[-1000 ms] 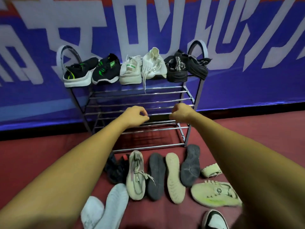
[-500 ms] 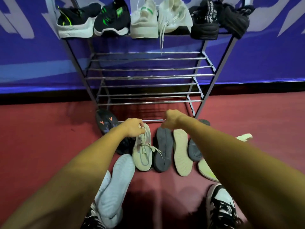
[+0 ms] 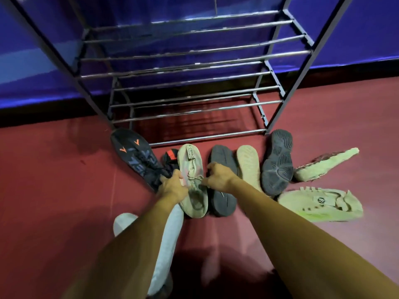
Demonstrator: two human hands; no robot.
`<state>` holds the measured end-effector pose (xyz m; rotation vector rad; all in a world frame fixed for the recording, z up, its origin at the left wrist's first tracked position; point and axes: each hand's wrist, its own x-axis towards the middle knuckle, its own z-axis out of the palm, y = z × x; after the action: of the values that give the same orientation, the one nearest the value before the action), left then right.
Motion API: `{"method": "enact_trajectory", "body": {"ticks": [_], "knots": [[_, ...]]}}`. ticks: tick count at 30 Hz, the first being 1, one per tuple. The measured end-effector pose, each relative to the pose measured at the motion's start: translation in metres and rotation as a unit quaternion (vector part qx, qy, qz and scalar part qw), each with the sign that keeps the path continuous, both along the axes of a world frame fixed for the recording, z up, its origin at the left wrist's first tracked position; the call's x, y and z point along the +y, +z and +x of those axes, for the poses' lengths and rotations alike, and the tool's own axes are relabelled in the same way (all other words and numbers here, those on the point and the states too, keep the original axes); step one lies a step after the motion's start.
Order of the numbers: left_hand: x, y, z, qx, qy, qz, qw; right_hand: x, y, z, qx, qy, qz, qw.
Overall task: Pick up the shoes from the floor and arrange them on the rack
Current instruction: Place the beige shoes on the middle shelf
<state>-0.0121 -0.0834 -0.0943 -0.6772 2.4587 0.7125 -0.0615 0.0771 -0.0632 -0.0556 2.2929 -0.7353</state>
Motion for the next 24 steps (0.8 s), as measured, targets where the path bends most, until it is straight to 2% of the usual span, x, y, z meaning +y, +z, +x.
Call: {"method": "enact_trajectory", "body": {"ticks": [6,11,18,21,24], "knots": [[-0.013,-0.010,-0.011,0.009,0.054,0.086,0.995,-0.027,-0.035,-0.005,-0.092,-0.076,-0.077,0.990],[-0.018,0.004,-0.021,-0.011,0.060,0.177,0.982,-0.020,-0.023,-0.015,-0.076,-0.092,-0.078,0.990],[-0.024,0.096,-0.032,-0.042,-0.105,0.159,0.981,-0.002,0.066,-0.026,-0.128,-0.084,-0.112,0.982],[-0.026,0.151,-0.031,-0.060,-0.165,0.138,0.975,-0.007,0.115,-0.031,-0.087,-0.037,-0.107,0.990],[-0.026,0.205,-0.028,-0.045,-0.198,0.130,0.970,-0.009,0.166,-0.035,0.004,0.027,-0.083,0.996]]}}
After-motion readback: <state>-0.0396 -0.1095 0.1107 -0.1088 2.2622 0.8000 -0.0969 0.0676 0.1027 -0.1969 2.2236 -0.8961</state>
